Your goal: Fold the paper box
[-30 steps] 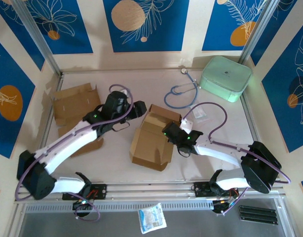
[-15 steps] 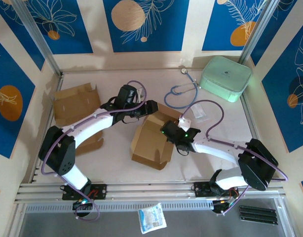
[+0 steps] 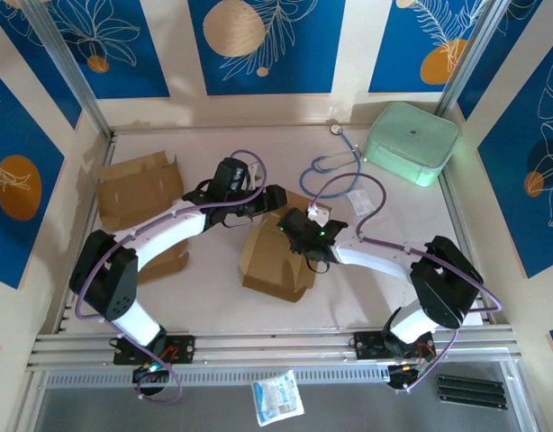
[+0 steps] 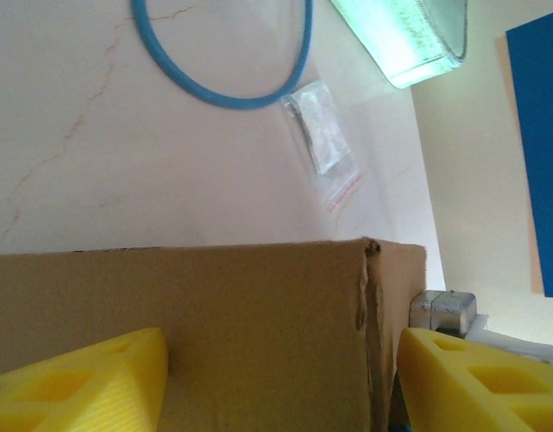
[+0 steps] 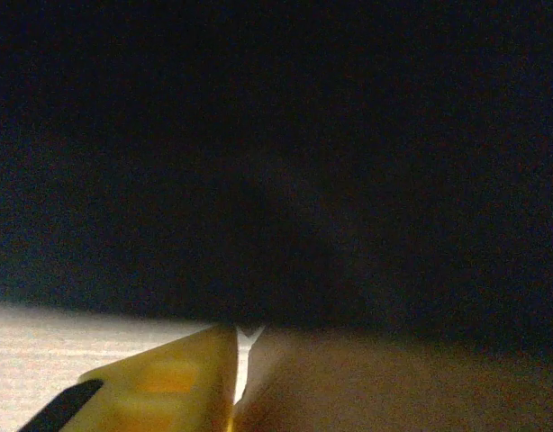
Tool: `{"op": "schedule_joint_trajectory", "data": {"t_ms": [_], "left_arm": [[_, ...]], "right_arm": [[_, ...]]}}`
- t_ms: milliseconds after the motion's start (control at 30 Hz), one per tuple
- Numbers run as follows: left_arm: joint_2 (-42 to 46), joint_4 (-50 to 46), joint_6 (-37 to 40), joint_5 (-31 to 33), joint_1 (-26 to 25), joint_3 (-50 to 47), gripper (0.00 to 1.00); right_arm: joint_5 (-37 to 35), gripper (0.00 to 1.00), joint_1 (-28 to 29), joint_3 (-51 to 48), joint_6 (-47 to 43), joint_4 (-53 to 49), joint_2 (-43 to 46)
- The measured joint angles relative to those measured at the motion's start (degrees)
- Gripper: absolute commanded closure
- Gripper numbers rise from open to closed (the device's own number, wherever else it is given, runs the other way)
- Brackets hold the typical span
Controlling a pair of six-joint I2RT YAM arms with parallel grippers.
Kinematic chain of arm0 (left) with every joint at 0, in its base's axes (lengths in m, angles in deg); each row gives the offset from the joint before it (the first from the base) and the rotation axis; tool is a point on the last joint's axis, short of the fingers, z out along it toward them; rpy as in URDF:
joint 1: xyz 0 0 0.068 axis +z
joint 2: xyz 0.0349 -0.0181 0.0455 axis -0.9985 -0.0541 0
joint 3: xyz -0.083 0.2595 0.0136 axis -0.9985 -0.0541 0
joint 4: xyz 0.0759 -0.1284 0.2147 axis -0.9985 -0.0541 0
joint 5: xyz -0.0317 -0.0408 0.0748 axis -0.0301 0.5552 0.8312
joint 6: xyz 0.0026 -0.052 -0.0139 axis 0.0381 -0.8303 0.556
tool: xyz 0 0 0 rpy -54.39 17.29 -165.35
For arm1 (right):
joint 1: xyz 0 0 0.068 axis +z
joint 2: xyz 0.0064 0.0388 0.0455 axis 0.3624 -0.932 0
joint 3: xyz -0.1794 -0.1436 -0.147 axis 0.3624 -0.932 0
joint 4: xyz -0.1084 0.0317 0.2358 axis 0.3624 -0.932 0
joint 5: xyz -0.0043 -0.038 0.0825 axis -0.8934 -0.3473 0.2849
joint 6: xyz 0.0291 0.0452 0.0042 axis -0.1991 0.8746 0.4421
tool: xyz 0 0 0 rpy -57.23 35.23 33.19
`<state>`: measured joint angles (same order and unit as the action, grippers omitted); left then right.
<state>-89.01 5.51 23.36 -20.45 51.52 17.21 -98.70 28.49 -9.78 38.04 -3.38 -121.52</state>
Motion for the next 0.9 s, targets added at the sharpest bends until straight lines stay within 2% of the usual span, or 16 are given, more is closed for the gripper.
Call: {"op": "schedule_joint_trajectory", "data": {"t_ms": [133,267,467,633,700,767,900], "left_arm": [[0.11,1.31,0.55,0.57,0.39,-2.4,0.33],[0.11,1.42,1.38,0.72,0.37,-4.15,0.33],[0.02,1.6,1.49,0.44,0.26,-4.46,0.33],[-0.15,1.66,1.51,0.26,0.26,-4.35,0.33],[-0.15,1.66,1.51,0.26,0.26,-4.24,0.33],[-0.22,1.64,1.51,0.26,0.26,-4.17,0.33],[-0.55,1.55,1.51,0.26,0.26,-3.93,0.33]], "right_arm": [[1.4,0.56,0.0,0.09,-5.97,3.1,-0.26],[7.21,0.52,0.02,-2.95,-13.22,7.61,2.86],[17.31,0.5,-0.09,-9.38,-21.18,8.59,14.67],[20.11,0.49,-0.94,-12.24,-25.77,7.37,27.71],[19.82,0.49,-2.43,-13.55,-27.12,6.69,33.62],[18.56,0.44,-4.79,-15.19,-27.96,6.49,38.4],[18.4,0.41,-13.14,-20.24,-28.79,7.21,43.8]]}}
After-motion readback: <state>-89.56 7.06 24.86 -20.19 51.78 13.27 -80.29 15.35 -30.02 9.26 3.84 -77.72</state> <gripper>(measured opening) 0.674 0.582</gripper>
